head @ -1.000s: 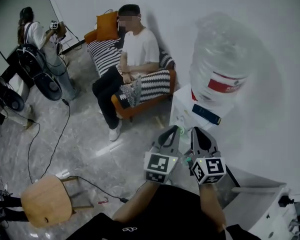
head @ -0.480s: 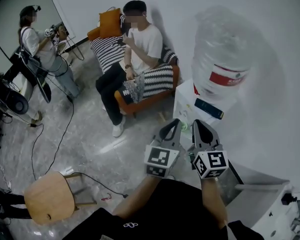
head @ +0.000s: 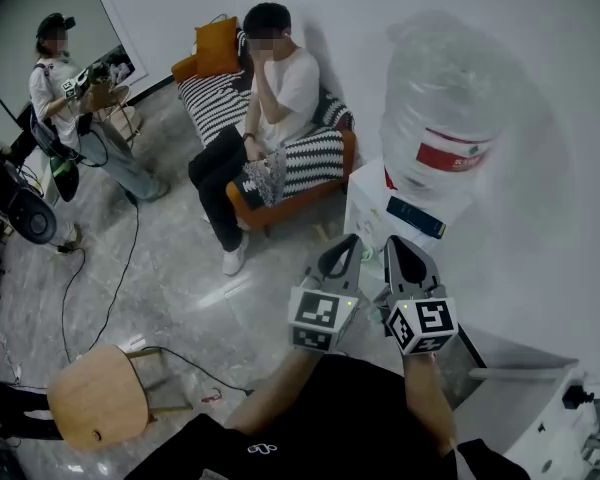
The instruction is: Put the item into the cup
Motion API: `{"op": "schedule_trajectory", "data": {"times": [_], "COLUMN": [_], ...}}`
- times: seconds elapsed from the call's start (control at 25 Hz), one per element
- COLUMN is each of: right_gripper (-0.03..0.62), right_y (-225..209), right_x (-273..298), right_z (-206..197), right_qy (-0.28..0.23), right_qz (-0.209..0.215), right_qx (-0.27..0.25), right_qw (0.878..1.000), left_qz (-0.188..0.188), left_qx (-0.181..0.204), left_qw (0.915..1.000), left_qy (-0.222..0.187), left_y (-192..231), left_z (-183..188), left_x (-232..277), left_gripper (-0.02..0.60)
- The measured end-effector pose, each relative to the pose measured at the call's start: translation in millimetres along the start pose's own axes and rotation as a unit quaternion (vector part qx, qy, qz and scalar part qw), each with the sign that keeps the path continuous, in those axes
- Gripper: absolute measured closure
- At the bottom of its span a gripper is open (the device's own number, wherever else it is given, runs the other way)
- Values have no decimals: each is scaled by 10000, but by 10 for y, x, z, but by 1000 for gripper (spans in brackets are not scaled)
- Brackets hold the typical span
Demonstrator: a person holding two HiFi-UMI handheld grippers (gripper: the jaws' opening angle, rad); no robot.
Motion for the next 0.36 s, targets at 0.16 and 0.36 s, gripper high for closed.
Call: {"op": "schedule_trajectory", "data": {"times": [0.16, 0.36], "right_gripper": [585, 585], "right_y": [-12, -29], "right_x": [12, 14], "right_z": [10, 23], "right_qy": [-10, -41], "right_qz": [-10, -23], "right_qx": [-21, -43], "right_qw": [10000, 10000], "left_qz": [8, -11], "left_qx": [30, 32], "left_qw": [10000, 10000], "left_qy": [-29, -21], "left_y": [8, 2], "left_z": [8, 3], "left_x": [14, 18], "left_gripper": [568, 568]}}
Point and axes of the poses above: the fingertips, and each gripper's own axes: x forward along the fingers, y to its left, z out of its top, the point moved 1 cm from there along -x, backward along the fingers, and after that the axes turned 13 degrees about -z, right-handed, at the moved point
